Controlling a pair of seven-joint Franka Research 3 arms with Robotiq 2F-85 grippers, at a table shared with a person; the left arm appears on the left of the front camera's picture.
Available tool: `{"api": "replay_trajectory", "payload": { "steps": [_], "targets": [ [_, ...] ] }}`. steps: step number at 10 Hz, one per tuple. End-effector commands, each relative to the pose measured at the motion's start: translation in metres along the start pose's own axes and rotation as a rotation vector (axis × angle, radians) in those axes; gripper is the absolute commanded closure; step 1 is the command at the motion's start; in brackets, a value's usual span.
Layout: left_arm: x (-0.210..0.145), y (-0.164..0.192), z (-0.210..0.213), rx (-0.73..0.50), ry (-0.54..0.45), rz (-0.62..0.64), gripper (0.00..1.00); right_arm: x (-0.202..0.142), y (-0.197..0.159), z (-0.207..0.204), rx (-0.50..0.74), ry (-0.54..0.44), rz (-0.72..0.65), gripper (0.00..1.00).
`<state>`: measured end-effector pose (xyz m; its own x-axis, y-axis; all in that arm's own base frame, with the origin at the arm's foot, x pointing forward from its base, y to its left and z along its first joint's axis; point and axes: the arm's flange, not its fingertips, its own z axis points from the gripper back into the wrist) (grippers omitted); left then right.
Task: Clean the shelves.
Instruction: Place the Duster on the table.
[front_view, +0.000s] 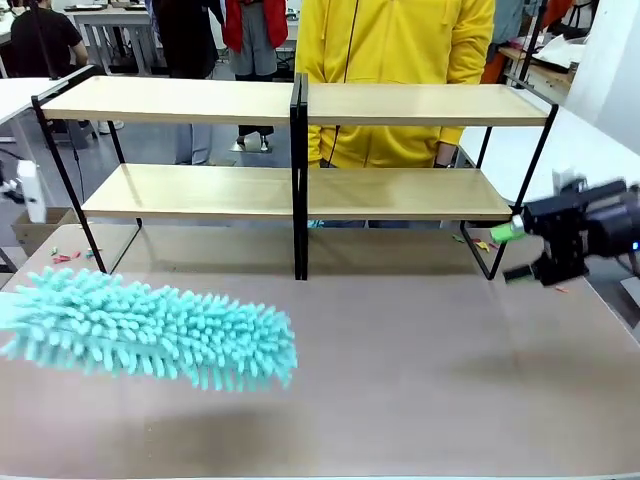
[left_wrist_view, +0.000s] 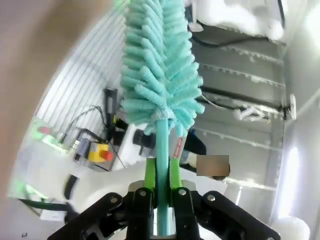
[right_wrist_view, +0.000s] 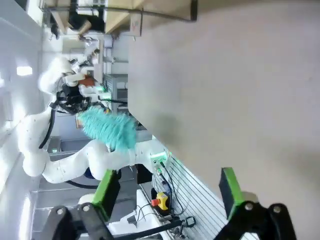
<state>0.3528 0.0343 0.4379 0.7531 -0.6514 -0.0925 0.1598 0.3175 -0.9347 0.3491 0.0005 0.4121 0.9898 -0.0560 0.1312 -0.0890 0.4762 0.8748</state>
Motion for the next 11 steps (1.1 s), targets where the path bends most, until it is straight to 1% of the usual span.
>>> {"api": "replay_trajectory", "payload": {
  "steps": [1,2,3,5,6,7,8,9,10,11],
  "targets": [
    [0.022,0.034,0.028,-0.016,-0.178,-0.002,0.88,-0.005,0.06,0.0,-0.026,-0.019,0.186,0.0],
    [0.038,0.049,0.035,-0.03,-0.211,-0.025,0.88,-0.005,0.06,0.0,-0.026,-0.019,0.186,0.0],
    [0.047,0.056,0.038,-0.027,-0.218,-0.026,0.88,-0.005,0.06,0.0,-0.026,-0.019,0.186,0.0],
    [0.044,0.057,0.044,0.003,-0.21,0.018,0.88,-0.005,0.06,0.0,-0.026,-0.019,0.186,0.0],
    [0.045,0.058,0.046,0.026,-0.23,0.02,0.51,-0.005,0.06,0.0,-0.026,-0.019,0.186,0.0],
    [0.038,0.055,0.051,0.098,-0.275,0.017,0.28,-0.005,0.06,0.0,-0.026,-0.019,0.186,0.0],
    [0.024,0.043,0.064,0.24,-0.408,0.0,0.28,-0.005,0.06,0.0,-0.026,-0.019,0.186,0.0],
    [0.009,0.024,0.079,0.412,-0.573,-0.028,0.0,-0.005,0.06,0.0,-0.026,-0.019,0.186,0.0],
    [-0.007,0.007,0.089,0.52,-0.727,-0.066,0.14,-0.005,0.062,0.005,-0.056,-0.011,0.157,0.0],
    [-0.02,-0.006,0.092,0.51,-0.895,-0.12,0.0,-0.004,0.068,0.007,-0.033,-0.025,0.171,0.0]
  ]
}}
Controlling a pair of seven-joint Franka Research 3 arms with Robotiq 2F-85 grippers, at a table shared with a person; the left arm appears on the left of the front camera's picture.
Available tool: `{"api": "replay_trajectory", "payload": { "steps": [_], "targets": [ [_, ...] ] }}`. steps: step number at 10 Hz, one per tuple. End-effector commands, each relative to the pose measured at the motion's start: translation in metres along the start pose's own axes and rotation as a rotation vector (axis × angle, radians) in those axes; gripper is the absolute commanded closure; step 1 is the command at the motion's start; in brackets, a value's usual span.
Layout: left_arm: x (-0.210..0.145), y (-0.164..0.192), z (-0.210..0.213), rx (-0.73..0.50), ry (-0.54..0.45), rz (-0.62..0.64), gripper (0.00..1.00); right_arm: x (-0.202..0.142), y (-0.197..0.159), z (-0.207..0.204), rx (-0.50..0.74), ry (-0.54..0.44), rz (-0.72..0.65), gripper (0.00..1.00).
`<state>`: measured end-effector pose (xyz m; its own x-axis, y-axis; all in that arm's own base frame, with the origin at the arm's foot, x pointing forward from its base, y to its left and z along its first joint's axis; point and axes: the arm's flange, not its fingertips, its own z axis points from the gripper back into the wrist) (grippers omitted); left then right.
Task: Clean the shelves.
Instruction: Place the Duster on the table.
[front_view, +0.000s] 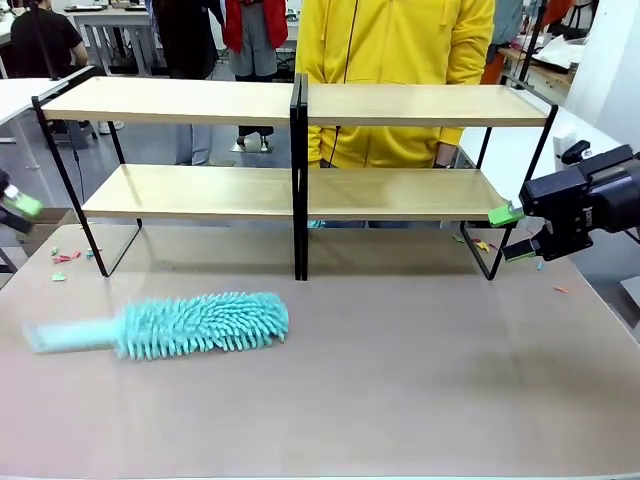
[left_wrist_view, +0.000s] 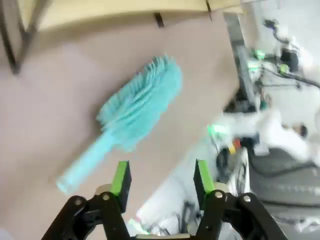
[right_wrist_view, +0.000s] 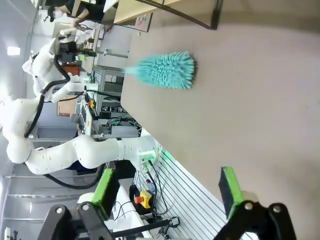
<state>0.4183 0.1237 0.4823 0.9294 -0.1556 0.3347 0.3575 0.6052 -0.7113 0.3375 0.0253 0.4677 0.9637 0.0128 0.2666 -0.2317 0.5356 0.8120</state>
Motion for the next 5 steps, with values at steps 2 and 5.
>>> {"api": "replay_trajectory", "payload": {
  "steps": [2,5],
  "targets": [
    [-0.034,-0.032,0.003,-0.235,-0.434,0.049,0.0,0.004,0.016,0.013,0.098,-0.159,-0.002,0.0],
    [-0.035,-0.035,-0.038,-0.655,-0.251,0.281,0.0,0.007,0.017,0.019,0.097,-0.125,-0.015,0.0]
  ]
}}
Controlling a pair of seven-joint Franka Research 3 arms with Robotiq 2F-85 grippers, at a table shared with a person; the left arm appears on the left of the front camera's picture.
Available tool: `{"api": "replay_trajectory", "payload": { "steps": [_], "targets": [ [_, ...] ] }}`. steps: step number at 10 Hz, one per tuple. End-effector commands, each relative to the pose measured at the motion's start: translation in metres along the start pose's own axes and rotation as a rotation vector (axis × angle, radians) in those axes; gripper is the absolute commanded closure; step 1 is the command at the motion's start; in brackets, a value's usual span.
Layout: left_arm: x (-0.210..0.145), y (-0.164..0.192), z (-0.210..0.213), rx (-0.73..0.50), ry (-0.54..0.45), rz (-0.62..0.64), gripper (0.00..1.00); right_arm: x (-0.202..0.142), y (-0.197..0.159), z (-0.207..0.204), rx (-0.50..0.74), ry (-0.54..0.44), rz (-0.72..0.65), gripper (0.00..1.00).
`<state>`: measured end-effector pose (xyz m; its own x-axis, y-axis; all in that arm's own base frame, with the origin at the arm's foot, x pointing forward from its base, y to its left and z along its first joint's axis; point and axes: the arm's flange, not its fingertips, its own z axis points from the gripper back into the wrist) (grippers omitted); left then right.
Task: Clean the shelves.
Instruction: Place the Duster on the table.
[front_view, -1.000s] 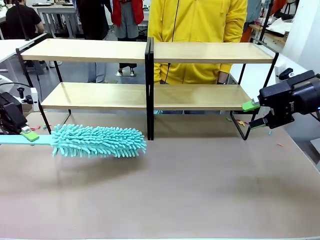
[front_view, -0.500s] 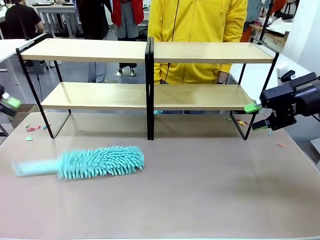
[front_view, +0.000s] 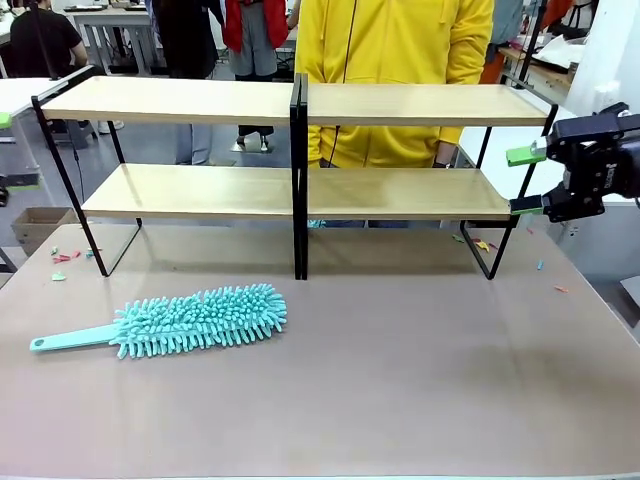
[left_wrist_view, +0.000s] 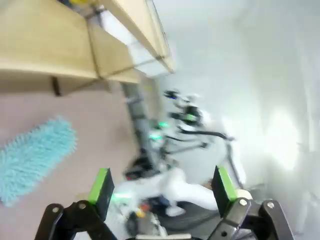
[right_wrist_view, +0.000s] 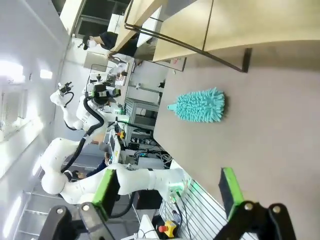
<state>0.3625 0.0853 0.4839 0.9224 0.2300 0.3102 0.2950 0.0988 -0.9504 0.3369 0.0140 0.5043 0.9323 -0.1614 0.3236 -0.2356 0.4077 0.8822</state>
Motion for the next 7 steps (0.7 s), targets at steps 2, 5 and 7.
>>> {"api": "replay_trajectory", "payload": {
  "steps": [2,5,7],
  "targets": [
    [0.0118,-0.011,0.0203,0.134,-0.041,-0.088,0.0,-0.0032,-0.008,-0.0081,-0.047,0.059,0.012,0.0],
    [0.0118,-0.011,0.0203,0.134,-0.041,-0.088,0.0,-0.0032,-0.008,-0.0081,-0.047,0.059,0.012,0.0],
    [0.0118,-0.011,0.0203,0.134,-0.041,-0.088,0.0,-0.0032,-0.008,-0.0081,-0.047,0.059,0.012,0.0]
  ]
}}
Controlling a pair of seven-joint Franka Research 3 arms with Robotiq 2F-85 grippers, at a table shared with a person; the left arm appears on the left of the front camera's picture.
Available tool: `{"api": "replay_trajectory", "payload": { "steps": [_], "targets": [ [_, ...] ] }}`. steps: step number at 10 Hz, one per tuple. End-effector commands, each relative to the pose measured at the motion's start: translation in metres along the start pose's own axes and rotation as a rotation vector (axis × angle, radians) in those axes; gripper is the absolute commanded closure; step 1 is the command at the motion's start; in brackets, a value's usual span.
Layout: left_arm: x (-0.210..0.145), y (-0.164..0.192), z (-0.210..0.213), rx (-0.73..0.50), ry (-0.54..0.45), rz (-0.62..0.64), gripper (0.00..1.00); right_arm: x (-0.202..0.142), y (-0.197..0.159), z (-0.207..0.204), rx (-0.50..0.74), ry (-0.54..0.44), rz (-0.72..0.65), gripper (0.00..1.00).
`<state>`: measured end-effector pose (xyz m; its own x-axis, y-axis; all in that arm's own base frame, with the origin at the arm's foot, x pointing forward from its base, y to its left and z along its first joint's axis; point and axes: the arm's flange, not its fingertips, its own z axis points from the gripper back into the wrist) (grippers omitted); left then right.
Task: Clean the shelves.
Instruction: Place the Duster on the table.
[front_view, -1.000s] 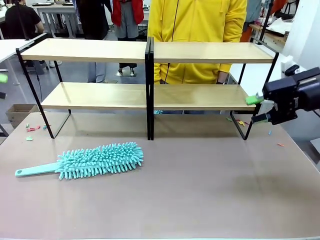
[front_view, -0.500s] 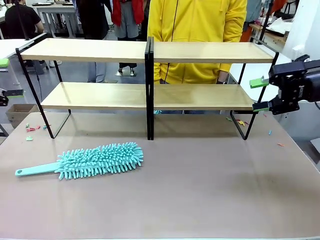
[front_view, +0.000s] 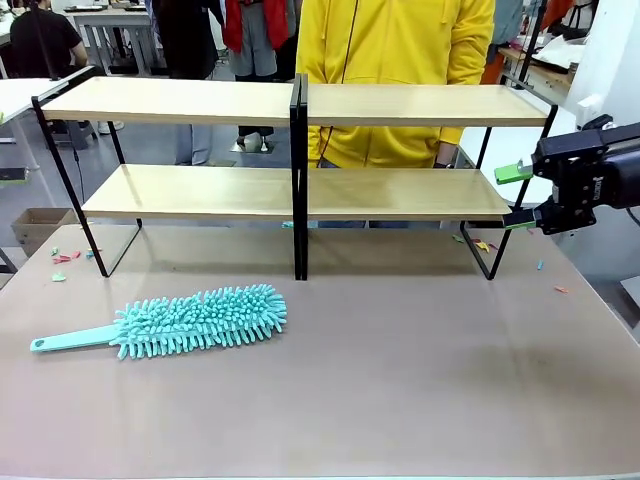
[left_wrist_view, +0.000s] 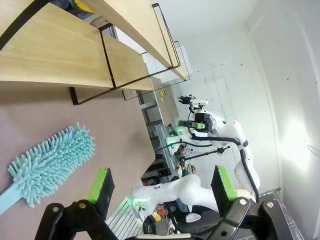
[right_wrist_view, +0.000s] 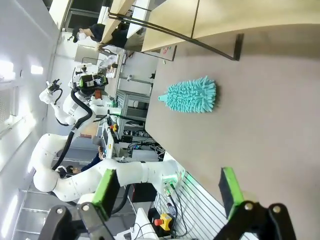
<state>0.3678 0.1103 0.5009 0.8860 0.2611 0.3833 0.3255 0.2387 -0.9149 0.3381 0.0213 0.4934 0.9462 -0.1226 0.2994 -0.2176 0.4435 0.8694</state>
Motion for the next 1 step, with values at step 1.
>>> {"api": "replay_trajectory", "payload": {
  "steps": [1],
  "targets": [
    [-0.0042,0.0004,-0.0029,0.006,0.004,-0.013,0.0,0.0002,-0.0012,0.0026,-0.006,0.012,0.02,0.0]
  ]
}}
